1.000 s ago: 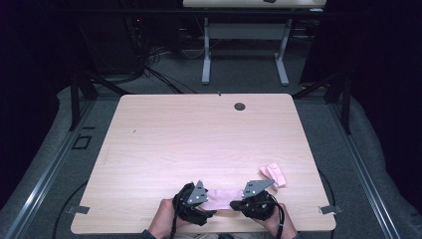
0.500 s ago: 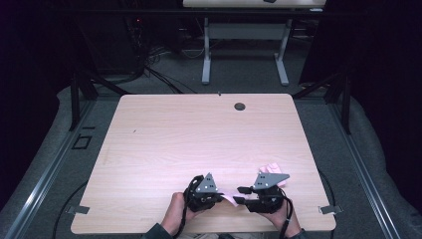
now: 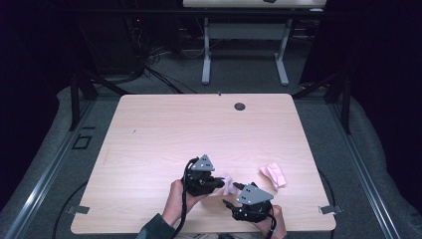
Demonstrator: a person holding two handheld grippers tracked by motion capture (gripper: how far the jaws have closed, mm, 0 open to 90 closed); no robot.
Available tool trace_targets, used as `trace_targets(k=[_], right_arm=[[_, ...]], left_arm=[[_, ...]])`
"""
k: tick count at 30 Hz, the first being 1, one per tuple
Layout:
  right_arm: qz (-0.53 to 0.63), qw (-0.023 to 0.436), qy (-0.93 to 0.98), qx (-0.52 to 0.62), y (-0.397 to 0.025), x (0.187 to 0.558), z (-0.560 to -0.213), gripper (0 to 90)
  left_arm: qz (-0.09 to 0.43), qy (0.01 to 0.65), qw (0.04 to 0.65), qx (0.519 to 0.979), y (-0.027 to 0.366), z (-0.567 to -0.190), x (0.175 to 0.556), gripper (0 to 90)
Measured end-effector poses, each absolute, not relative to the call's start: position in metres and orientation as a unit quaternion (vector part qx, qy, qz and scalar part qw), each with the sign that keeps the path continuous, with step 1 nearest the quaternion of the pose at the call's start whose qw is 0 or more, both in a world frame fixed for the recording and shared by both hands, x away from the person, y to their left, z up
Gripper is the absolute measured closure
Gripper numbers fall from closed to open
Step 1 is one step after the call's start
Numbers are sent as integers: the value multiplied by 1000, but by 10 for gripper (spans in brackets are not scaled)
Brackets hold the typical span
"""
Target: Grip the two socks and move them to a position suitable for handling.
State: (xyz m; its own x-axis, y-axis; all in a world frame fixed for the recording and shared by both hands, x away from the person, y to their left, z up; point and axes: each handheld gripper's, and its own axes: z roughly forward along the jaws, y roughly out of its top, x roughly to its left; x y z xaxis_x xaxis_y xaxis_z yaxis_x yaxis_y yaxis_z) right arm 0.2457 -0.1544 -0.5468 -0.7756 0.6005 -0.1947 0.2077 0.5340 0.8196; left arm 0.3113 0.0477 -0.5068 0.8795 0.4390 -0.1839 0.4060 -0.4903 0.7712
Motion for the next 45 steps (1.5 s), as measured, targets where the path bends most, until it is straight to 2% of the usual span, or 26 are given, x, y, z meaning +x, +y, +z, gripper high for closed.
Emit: trace_targets(k=[1,3,5,6,11,12,14,16,17,18,20,23,25,26,28,33,35,37,40,41,45], right_arm=[[418,248,838,249,-154,247,-547,510],[434,250,826,258,-159,250,-545,640],[448,238,822,260,-167,254,-540,755],[462,229,817,260,-174,256,-534,854],[480,205,809,269,-184,260,-522,878],[489,192,805,275,-187,262,-517,881],[487,191,806,279,-188,262,-515,883],[484,179,805,293,-190,266,-509,884],[484,179,805,293,-190,266,-509,884],[481,174,806,296,-191,267,-507,885],[465,168,812,308,-191,268,-503,885],[462,166,812,316,-192,268,-502,886],[459,162,811,326,-192,269,-502,886],[458,155,809,335,-195,269,-501,886],[458,152,808,337,-196,269,-500,886],[453,141,808,349,-198,269,-500,886],[448,134,810,353,-203,268,-500,886],[442,131,812,359,-208,266,-500,886],[430,110,814,374,-218,256,-497,886],[415,90,821,382,-221,251,-495,885],[366,70,836,402,-219,264,-503,874]], left_arm=[[16,240,441,865,48,-506,312,882],[14,243,443,863,49,-505,313,880],[5,243,448,861,51,-505,314,878],[4,244,448,860,52,-506,314,872],[-2,238,451,860,52,-509,314,830],[-2,237,446,863,52,-510,314,762],[3,234,441,866,51,-514,311,729],[13,240,426,872,52,-524,304,614],[13,240,426,872,52,-524,304,574],[20,247,421,873,53,-529,298,574],[45,263,411,872,58,-538,285,470],[83,267,398,874,63,-549,265,434],[111,267,392,873,66,-552,254,449],[125,268,393,871,69,-554,250,498],[127,272,395,868,70,-556,250,522],[120,262,400,870,69,-563,261,801],[106,262,402,871,71,-562,265,874],[83,260,408,871,74,-556,264,880],[9,256,413,874,78,-536,259,880],[1,257,411,875,78,-532,259,880],[-39,290,393,872,80,-533,277,868]])
